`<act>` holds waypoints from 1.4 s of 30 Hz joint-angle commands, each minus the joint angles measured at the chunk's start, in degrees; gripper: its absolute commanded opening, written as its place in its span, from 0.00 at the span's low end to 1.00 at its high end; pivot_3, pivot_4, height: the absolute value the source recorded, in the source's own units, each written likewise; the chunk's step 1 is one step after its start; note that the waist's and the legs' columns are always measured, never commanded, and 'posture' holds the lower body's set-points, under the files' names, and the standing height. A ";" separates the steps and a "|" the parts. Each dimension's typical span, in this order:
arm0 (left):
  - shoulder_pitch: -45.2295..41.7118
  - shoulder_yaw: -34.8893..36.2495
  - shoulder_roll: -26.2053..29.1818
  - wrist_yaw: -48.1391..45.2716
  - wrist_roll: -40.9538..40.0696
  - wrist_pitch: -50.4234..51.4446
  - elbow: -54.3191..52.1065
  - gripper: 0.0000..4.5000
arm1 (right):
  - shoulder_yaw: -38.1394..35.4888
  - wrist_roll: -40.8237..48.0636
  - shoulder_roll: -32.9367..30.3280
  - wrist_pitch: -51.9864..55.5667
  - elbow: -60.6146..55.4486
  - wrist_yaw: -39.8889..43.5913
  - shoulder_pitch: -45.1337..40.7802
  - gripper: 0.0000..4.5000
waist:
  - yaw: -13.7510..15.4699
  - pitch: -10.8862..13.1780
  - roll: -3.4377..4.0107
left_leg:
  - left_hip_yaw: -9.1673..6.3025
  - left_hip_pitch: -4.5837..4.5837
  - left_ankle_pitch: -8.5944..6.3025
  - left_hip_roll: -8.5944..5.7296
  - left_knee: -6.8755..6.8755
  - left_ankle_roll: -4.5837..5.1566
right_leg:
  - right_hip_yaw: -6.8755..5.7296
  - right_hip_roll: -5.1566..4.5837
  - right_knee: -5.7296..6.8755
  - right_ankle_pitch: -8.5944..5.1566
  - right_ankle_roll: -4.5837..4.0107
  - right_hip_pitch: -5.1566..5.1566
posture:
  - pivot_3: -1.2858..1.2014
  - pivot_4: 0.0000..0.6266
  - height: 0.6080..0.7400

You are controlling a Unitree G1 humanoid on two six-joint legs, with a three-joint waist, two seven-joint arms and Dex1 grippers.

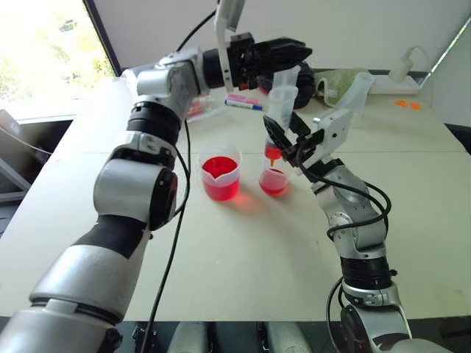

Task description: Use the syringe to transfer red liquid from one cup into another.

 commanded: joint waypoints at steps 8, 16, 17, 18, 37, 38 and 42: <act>-1.03 0.08 -0.26 -1.05 1.60 -0.58 -1.62 0.01 | -0.58 0.02 -0.15 -1.64 -3.06 -0.04 -0.57 0.31 | 0.00 0.00 0.00 | 0.00 0.00 0.00 0.00 0.00 0.00 | 0.00 0.00 0.00 0.00 0.00 0.00 | 0.52 0.24 0.78; 0.91 -1.71 -0.04 -3.85 3.53 1.10 -3.81 0.01 | -1.09 -0.05 -0.38 -1.83 -2.59 -0.17 -1.09 0.31 | 0.01 0.00 0.00 | 0.00 0.00 0.00 0.00 0.00 0.00 | 0.00 0.00 0.00 0.00 0.00 0.00 | 0.52 0.24 0.78; 1.08 -1.77 -0.04 -3.90 3.68 1.11 -3.97 0.01 | -1.15 -0.08 -0.41 -1.90 -2.48 -0.14 -1.17 0.31 | 0.01 0.00 0.00 | 0.00 0.00 0.00 0.00 0.00 0.00 | 0.00 0.00 0.00 0.00 0.00 0.00 | 0.52 0.24 0.78; 1.24 -1.85 -0.02 -3.97 3.78 1.11 -4.17 0.01 | -1.21 -0.12 -0.44 -1.97 -2.38 -0.12 -1.24 0.31 | 0.01 0.00 0.00 | 0.00 0.00 0.00 0.00 0.00 0.00 | 0.00 0.00 0.00 0.00 0.00 0.00 | 0.52 0.24 0.78; 6.06 -2.87 -0.18 -4.90 3.21 4.34 -11.08 0.01 | -4.02 -0.59 -2.44 -3.37 0.72 -0.40 -3.71 0.31 | 0.01 0.00 0.00 | 0.00 0.00 0.00 0.00 0.01 0.00 | 0.01 0.00 0.01 0.00 0.00 0.00 | 0.52 0.24 0.78; 6.34 -2.91 -0.23 -4.91 3.08 4.63 -11.55 0.01 | -4.19 -0.61 -2.63 -3.53 1.01 -0.40 -3.88 0.31 | 0.02 0.00 0.00 | 0.00 0.00 0.00 0.00 0.01 0.00 | 0.00 0.00 0.01 0.00 0.00 0.00 | 0.52 0.24 0.78; 7.57 -3.28 -0.39 -4.89 2.75 5.37 -13.36 0.01 | -5.02 -0.68 -3.55 -4.18 2.25 -0.50 -4.64 0.31 | 0.00 0.00 0.00 | 0.00 0.00 0.00 0.00 0.01 0.00 | 0.00 0.00 0.02 0.00 0.00 0.00 | 0.52 0.24 0.78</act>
